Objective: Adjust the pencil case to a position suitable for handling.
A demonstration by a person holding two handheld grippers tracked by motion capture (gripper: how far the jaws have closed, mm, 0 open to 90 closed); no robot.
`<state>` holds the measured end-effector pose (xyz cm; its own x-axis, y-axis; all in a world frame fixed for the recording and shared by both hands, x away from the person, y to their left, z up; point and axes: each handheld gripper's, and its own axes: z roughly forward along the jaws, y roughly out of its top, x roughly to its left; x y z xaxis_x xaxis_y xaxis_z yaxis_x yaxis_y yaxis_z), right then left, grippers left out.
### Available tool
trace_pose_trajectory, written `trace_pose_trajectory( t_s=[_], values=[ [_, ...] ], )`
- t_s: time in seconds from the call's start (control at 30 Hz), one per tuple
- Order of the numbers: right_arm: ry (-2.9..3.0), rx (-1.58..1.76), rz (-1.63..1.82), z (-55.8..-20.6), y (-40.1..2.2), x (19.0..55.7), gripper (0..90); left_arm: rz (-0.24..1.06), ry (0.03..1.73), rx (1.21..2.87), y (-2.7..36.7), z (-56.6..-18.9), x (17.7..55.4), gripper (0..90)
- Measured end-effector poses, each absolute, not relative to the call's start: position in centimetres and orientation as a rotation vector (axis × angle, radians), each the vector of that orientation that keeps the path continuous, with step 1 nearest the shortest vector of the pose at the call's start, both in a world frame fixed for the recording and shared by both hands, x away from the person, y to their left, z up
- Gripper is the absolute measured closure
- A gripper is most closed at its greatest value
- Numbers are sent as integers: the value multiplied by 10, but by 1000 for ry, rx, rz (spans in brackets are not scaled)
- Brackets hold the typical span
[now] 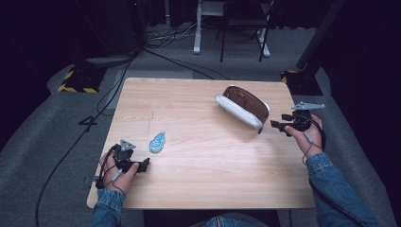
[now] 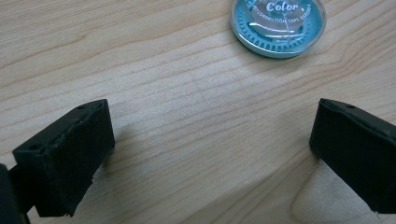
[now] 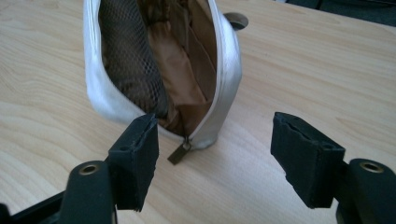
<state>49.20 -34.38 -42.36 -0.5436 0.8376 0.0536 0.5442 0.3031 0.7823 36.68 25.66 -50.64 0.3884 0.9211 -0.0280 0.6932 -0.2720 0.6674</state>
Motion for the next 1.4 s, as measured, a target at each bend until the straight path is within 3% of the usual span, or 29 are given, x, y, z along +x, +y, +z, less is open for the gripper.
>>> trace_pose_trajectory(
  t_s=[0.33, 0.73, 1.2, 1.4],
  values=[
    [2212, 1249, 1097, -417, -334, 523, 300, 493, 1377, 2055, 257, -506, 367, 1],
    [2218, 1285, 1115, -433, -330, 550, 298, 492, 1376, 2056, 256, -506, 367, 1],
    [2268, 1264, 1125, -457, -323, 564, 337, 491, 1374, 2057, 256, -506, 367, 1],
    [2293, 1239, 1091, -458, -319, 567, 406, 491, 1372, 2059, 256, -506, 368, 1]
  ],
)
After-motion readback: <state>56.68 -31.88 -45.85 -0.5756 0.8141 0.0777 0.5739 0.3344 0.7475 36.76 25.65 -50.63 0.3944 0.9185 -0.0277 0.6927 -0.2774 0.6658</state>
